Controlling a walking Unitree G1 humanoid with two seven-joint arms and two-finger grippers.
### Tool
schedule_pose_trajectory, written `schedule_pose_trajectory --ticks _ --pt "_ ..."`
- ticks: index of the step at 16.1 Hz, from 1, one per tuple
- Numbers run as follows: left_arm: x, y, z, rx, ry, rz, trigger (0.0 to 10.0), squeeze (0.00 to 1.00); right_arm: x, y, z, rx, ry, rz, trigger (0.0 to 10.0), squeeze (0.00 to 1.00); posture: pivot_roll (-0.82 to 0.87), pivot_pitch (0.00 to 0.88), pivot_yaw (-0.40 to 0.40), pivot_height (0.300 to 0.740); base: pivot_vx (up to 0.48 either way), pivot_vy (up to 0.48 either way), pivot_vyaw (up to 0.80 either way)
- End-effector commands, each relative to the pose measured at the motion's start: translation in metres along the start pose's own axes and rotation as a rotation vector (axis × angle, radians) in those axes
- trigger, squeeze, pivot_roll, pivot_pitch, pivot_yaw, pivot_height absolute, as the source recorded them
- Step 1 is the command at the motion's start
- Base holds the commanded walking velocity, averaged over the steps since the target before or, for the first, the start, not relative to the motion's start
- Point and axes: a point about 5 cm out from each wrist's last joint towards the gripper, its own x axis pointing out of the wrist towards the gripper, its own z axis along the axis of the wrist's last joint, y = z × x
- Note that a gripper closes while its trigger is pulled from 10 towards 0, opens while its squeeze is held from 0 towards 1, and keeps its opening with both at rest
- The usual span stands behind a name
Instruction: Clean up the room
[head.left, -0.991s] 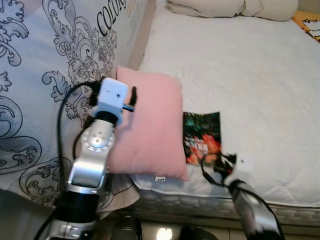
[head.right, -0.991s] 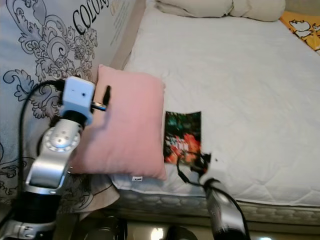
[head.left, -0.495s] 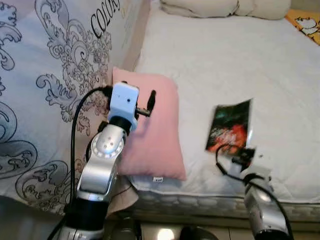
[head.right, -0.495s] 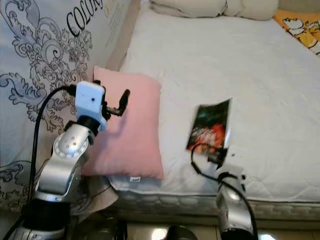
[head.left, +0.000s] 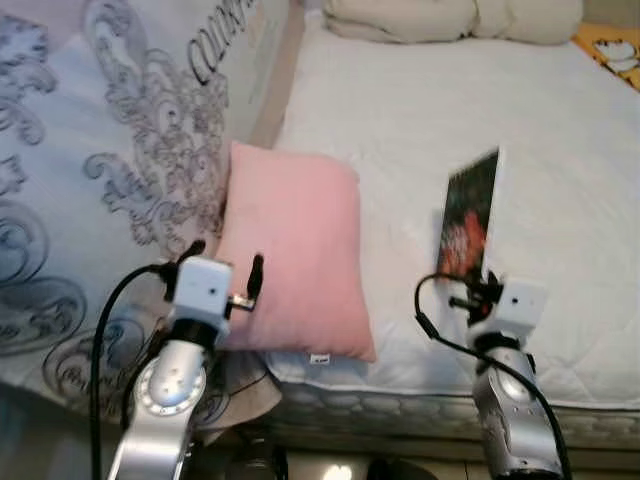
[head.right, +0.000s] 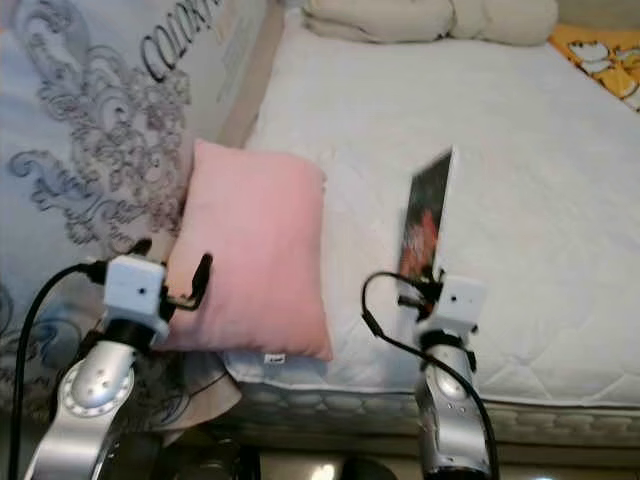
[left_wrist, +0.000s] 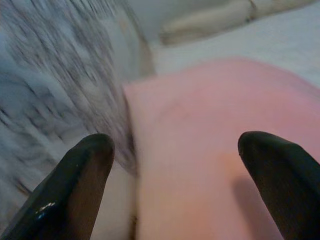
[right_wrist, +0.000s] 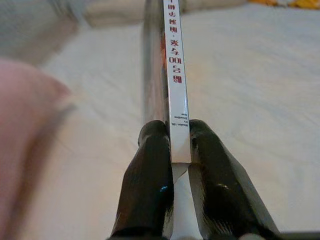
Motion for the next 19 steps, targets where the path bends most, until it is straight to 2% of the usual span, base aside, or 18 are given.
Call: schedule_pose_trajectory --ticks 1,2,3,7,11,13,19 --pt "0.007 -0.001 0.018 0.053 -0.079 0.027 10.0 0.00 0.005 0.005 0.020 0.064 -0.097 0.022 10.0 0.00 0.05 0.000 0.008 0.736 0.000 0.000 0.00" --pt "0.010 -0.002 0.020 0.045 -0.080 0.024 10.0 0.00 0.007 0.006 0.022 0.070 -0.096 0.028 10.0 0.00 0.05 0.000 0.007 0.736 0.000 0.000 0.00" --pt "0.018 -0.004 0.023 -0.001 -0.074 0.026 10.0 0.00 0.013 0.011 0.028 0.069 -0.109 0.044 10.0 0.00 0.05 0.000 0.005 0.736 0.000 0.000 0.00" --pt "0.032 -0.009 0.030 -0.031 -0.072 0.014 10.0 0.00 0.022 0.018 0.044 0.059 -0.153 0.074 10.0 0.00 0.04 0.000 0.004 0.736 0.000 0.000 0.00" --pt "0.034 -0.014 0.026 -0.038 -0.035 0.009 10.0 0.00 0.034 0.022 0.050 0.070 -0.164 0.080 10.0 0.00 0.04 0.000 0.006 0.736 0.000 0.000 0.00" --pt "0.037 -0.012 0.025 -0.070 -0.017 0.028 10.0 0.00 0.039 0.030 0.054 0.069 -0.170 0.110 10.0 0.00 0.04 0.000 0.004 0.736 0.000 -0.435 0.00" --pt "0.038 -0.012 0.026 -0.081 -0.008 0.047 10.0 0.00 0.044 0.034 0.052 0.074 -0.144 0.131 10.0 0.00 0.04 0.000 -0.002 0.736 0.000 -0.480 0.00"
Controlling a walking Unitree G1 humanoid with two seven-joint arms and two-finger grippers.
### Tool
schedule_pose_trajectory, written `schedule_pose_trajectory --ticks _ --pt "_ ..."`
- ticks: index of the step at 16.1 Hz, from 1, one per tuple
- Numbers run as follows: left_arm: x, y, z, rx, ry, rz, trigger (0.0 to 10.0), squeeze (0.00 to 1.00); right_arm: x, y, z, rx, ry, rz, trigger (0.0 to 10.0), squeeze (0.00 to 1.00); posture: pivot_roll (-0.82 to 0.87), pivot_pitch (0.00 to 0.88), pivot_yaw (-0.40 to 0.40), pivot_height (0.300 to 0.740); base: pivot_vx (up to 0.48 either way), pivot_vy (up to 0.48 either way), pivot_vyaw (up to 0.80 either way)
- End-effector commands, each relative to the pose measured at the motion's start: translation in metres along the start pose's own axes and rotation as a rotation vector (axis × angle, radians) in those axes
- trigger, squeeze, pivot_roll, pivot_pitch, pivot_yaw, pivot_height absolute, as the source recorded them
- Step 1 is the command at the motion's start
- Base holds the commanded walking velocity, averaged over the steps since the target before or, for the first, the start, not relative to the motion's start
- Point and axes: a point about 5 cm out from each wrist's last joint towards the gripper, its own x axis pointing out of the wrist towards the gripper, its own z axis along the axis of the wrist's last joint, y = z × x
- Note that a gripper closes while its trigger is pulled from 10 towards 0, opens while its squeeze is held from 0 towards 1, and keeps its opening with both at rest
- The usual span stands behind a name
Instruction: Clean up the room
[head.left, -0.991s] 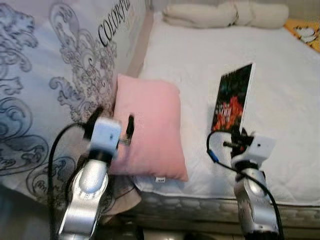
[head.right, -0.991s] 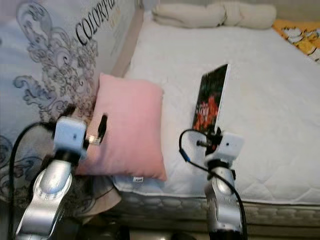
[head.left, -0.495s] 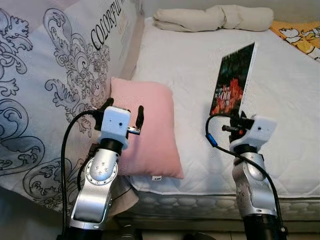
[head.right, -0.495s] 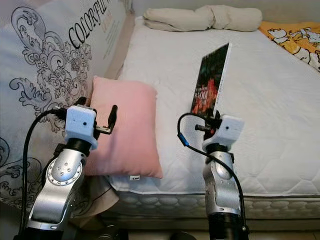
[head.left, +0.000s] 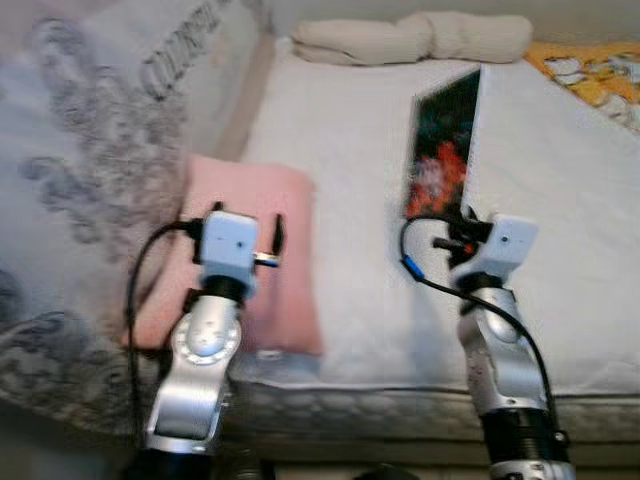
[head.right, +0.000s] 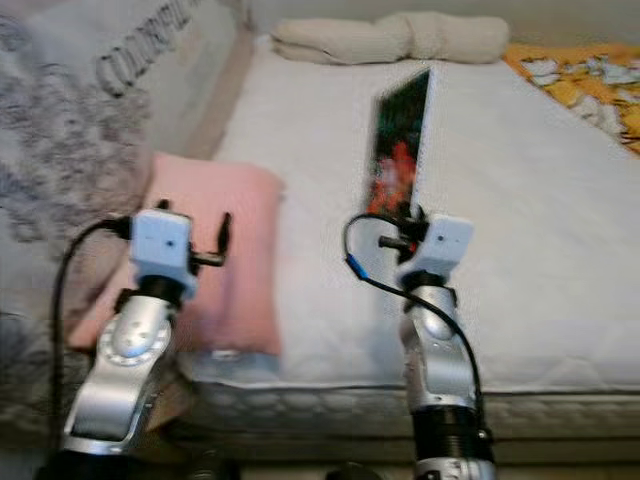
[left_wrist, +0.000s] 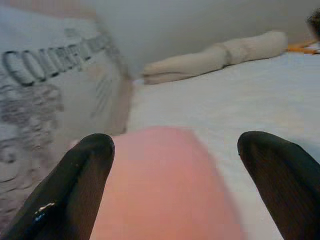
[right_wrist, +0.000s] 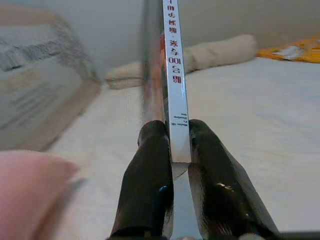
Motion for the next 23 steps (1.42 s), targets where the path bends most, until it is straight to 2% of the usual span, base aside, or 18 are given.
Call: schedule_pose_trajectory --ticks 1,2,4,6,8,9,10,13,15,16,17,18,20,22,23 --pt "0.000 0.007 -0.002 0.007 0.014 0.029 10.0 0.00 0.003 0.005 0.003 0.013 -0.009 0.017 10.0 0.00 0.04 0.000 -0.004 0.736 0.000 -0.480 0.00" --pt "0.002 0.006 -0.002 0.030 0.018 0.033 10.0 0.00 0.003 0.007 -0.001 0.026 0.009 0.029 10.0 0.00 0.04 0.000 -0.002 0.736 0.000 -0.442 0.00" --pt "0.004 0.007 -0.001 -0.001 0.015 0.047 10.0 0.00 0.007 0.006 -0.005 0.081 0.035 0.020 10.0 0.00 0.04 0.000 -0.002 0.736 0.000 0.000 0.00" --pt "0.010 0.008 0.003 0.005 0.010 0.046 10.0 0.00 0.028 0.016 -0.019 0.193 0.132 0.058 10.0 0.00 0.06 0.005 0.011 0.736 0.000 0.000 0.00" --pt "0.008 0.012 0.008 0.017 0.005 0.042 10.0 0.00 0.048 0.030 -0.012 0.228 0.145 0.119 10.0 0.00 0.08 0.042 0.019 0.736 0.000 0.000 0.00" --pt "0.003 0.015 0.010 0.030 0.014 0.039 10.0 0.00 0.054 0.036 -0.008 0.261 0.148 0.153 10.0 0.00 0.11 0.072 0.024 0.736 0.000 0.000 0.00" --pt "-0.009 0.016 0.008 0.038 0.043 0.037 10.0 0.00 0.063 0.045 -0.006 0.325 0.184 0.202 10.0 0.00 0.16 0.125 0.030 0.736 0.000 0.000 0.00" --pt "-0.032 0.021 0.010 0.055 0.085 0.048 10.0 0.00 0.072 0.059 -0.007 0.402 0.240 0.270 10.0 0.00 0.23 0.191 0.037 0.736 0.000 0.000 0.00" --pt "-0.052 0.025 0.014 0.059 0.125 0.056 10.0 0.00 0.079 0.075 0.002 0.526 0.249 0.366 10.0 0.00 0.30 0.254 0.058 0.736 0.000 0.000 0.00" --pt "-0.063 0.026 0.017 0.067 0.146 0.058 10.0 0.00 0.081 0.078 0.005 0.605 0.240 0.389 10.0 0.00 0.33 0.272 0.063 0.736 0.000 0.000 0.00" --pt "-0.073 0.028 0.021 0.081 0.157 0.059 10.0 0.00 0.080 0.075 0.002 0.660 0.249 0.390 10.0 0.00 0.36 0.296 0.070 0.736 0.000 0.000 0.00" --pt "-0.078 0.030 0.024 0.091 0.168 0.062 10.0 0.00 0.075 0.062 -0.008 0.639 0.273 0.344 10.0 0.00 0.38 0.308 0.078 0.736 0.000 0.000 0.00" --pt "-0.087 0.032 0.027 0.093 0.189 0.067 10.0 0.00 0.059 0.027 -0.035 0.539 0.347 0.205 10.0 0.00 0.39 0.324 0.082 0.736 0.000 0.000 0.00" --pt "-0.088 0.031 0.027 0.084 0.207 0.069 10.0 0.00 0.040 -0.011 -0.054 0.384 0.427 0.096 10.0 0.00 0.36 0.323 0.075 0.736 0.000 0.000 0.00" --pt "-0.088 0.030 0.027 0.080 0.214 0.067 10.0 0.00 0.037 -0.020 -0.057 0.349 0.439 0.068 10.0 0.00 0.35 0.319 0.073 0.736 0.000 0.000 0.00"
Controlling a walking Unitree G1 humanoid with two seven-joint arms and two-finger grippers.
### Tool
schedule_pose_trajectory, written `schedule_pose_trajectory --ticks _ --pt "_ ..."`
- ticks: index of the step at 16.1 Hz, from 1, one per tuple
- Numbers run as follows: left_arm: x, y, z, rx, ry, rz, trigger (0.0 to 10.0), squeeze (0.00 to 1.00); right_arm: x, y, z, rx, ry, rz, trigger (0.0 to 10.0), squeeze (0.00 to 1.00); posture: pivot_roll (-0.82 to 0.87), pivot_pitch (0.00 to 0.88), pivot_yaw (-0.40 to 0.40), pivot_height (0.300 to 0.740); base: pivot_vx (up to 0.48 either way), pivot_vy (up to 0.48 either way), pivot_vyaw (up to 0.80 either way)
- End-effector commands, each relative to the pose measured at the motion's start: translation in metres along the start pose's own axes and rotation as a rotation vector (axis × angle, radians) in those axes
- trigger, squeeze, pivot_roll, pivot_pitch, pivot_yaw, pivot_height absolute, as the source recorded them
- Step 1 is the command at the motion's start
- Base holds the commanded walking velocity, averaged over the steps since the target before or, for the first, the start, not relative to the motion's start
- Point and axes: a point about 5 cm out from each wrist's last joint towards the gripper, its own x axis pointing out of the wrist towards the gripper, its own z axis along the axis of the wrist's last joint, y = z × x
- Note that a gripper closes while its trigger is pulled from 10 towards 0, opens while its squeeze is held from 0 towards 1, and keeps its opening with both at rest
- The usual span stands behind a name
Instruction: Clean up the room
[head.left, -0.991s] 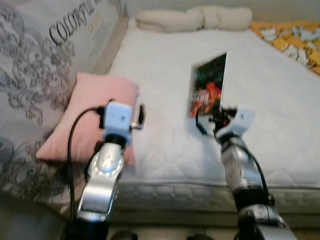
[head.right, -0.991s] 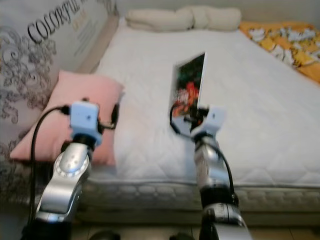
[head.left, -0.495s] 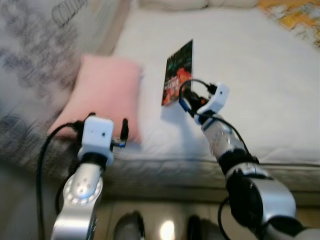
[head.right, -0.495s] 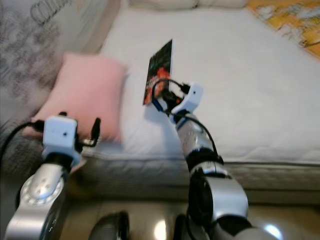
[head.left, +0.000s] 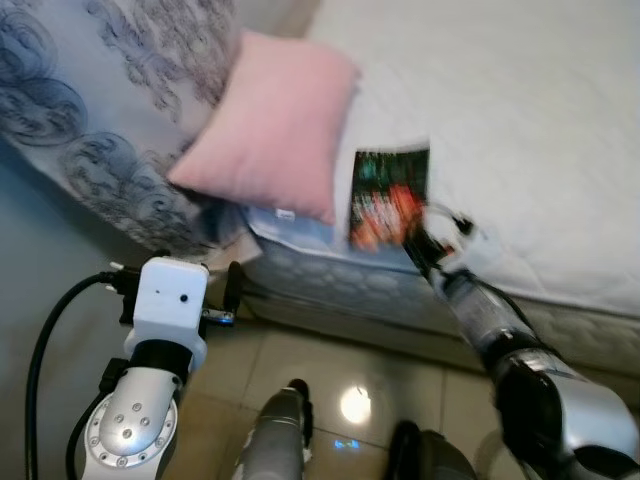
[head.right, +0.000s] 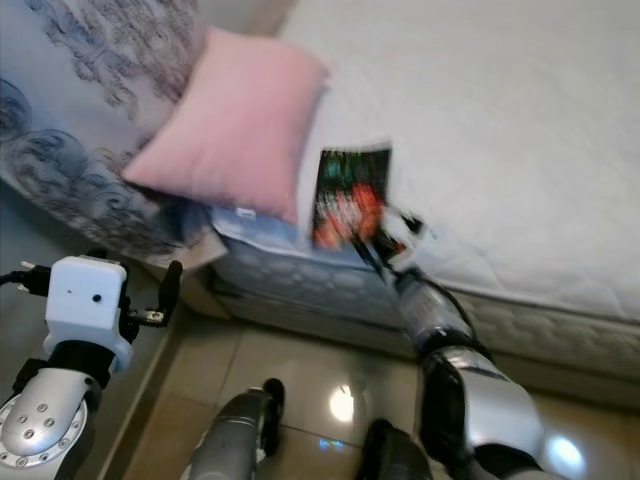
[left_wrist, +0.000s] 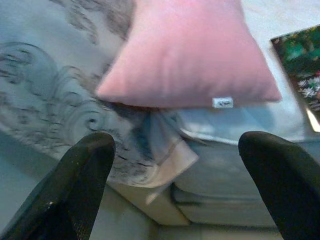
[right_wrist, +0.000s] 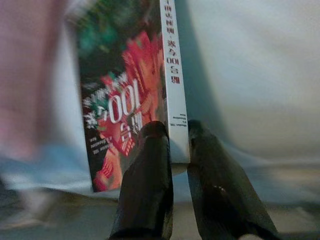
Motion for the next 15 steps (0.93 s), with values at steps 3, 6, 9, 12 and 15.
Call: schedule_pose_trajectory --ticks 3,6,9,12,15 --pt "0.002 -0.001 0.002 0.001 0.009 -0.011 10.0 0.00 -0.006 -0.018 0.008 -0.148 -0.021 -0.128 10.0 0.00 0.32 0.313 0.073 0.736 0.000 0.000 0.00" --pt "0.006 -0.002 0.003 0.001 0.011 -0.026 10.0 0.00 -0.011 -0.030 0.013 -0.158 -0.050 -0.226 10.0 0.00 0.32 0.310 0.078 0.736 0.000 0.000 0.00" --pt "0.007 -0.002 0.003 0.004 0.013 -0.026 10.0 0.00 -0.011 -0.034 0.027 -0.189 -0.101 -0.264 10.0 0.00 0.32 0.301 0.079 0.736 0.000 0.000 0.00" --pt "0.012 -0.004 0.000 0.003 0.019 -0.032 10.0 0.00 -0.012 -0.037 0.061 -0.241 -0.206 -0.334 10.0 0.00 0.29 0.288 0.064 0.736 0.000 0.000 0.00" --pt "0.019 -0.009 0.000 -0.017 0.007 -0.045 10.0 0.00 -0.011 -0.033 0.076 -0.302 -0.265 -0.347 10.0 0.00 0.27 0.273 0.040 0.736 0.000 -0.190 0.00"
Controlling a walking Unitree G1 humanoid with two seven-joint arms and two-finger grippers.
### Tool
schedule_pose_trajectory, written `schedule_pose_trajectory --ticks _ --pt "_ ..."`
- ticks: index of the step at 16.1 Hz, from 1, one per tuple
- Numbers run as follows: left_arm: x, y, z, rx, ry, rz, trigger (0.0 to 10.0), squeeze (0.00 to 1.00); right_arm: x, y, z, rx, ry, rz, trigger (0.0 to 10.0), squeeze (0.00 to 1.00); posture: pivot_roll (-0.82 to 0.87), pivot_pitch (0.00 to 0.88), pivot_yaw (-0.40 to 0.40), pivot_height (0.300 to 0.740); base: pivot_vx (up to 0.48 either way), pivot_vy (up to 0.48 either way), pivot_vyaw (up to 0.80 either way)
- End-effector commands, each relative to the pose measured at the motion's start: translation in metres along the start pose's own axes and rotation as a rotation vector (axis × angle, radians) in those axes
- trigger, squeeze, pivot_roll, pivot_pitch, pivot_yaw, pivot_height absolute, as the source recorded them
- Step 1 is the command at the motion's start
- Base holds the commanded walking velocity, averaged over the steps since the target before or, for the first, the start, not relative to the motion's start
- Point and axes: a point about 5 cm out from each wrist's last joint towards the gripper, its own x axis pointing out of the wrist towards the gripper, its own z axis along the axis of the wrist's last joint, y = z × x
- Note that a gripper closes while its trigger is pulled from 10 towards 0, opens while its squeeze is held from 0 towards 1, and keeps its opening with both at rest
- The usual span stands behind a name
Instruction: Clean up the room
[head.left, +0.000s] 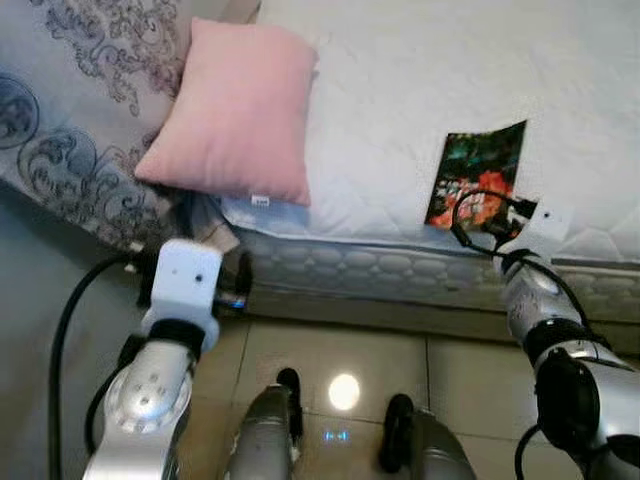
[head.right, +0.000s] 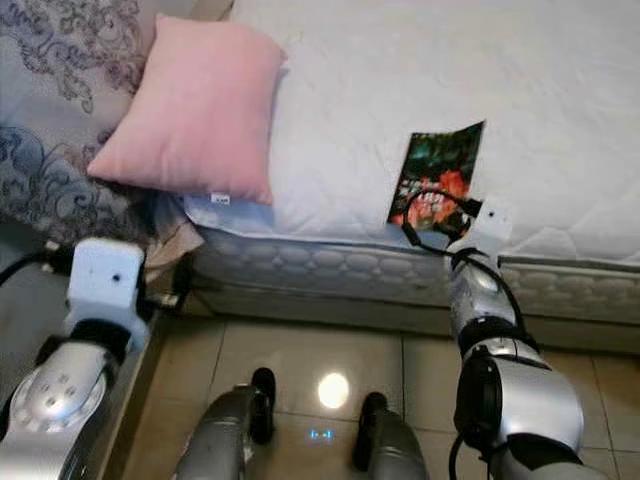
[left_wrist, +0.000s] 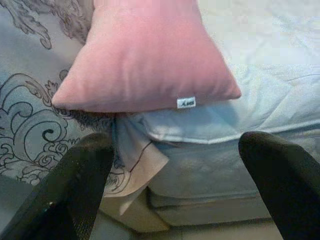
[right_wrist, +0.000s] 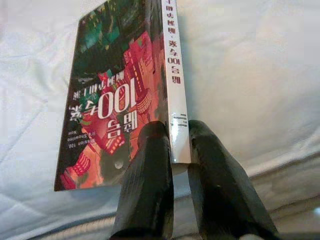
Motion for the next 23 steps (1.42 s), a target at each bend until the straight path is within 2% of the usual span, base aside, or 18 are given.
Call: schedule_pose_trajectory --ticks 1,5,10,13,16,17,20,23 --pt "0.004 -0.011 -0.003 -0.035 -0.001 -0.017 10.0 0.00 0.006 0.005 0.031 -0.022 -0.141 -0.004 10.0 0.00 0.22 0.249 0.014 0.736 0.345 -0.330 0.00" --pt "0.011 -0.022 0.000 -0.072 -0.024 -0.035 10.0 0.00 0.008 0.009 0.038 -0.032 -0.162 0.016 10.0 0.00 0.20 0.225 0.001 0.736 0.360 -0.312 0.00" --pt "0.025 -0.027 -0.003 -0.113 -0.036 -0.057 10.0 0.00 0.008 0.017 0.045 0.001 -0.206 0.035 10.0 0.00 0.19 0.202 -0.003 0.736 0.450 0.000 0.00" --pt "0.032 -0.036 -0.004 -0.125 -0.052 -0.089 10.0 0.00 0.008 0.019 0.046 -0.005 -0.207 0.044 10.0 0.00 0.18 0.197 -0.005 0.736 0.480 0.000 0.00" --pt "0.035 -0.035 -0.007 -0.146 -0.040 -0.065 10.0 0.00 0.009 0.024 0.048 -0.009 -0.205 0.068 10.0 0.00 0.18 0.191 -0.010 0.736 0.480 0.000 0.00" --pt "0.036 -0.035 -0.007 -0.144 -0.044 -0.057 10.0 0.00 0.010 0.029 0.048 -0.006 -0.199 0.089 10.0 0.00 0.18 0.190 -0.010 0.736 0.480 0.000 0.00" --pt "0.036 -0.033 -0.005 -0.118 -0.058 -0.034 10.0 0.00 0.013 0.074 0.067 -0.006 -0.205 0.275 10.0 0.00 0.19 0.191 -0.005 0.736 0.160 0.000 0.00" --pt "0.029 -0.028 -0.011 -0.089 -0.027 -0.023 10.0 0.00 0.015 0.095 0.086 -0.023 -0.200 0.352 10.0 0.00 0.24 0.209 -0.010 0.736 0.000 0.000 0.00"
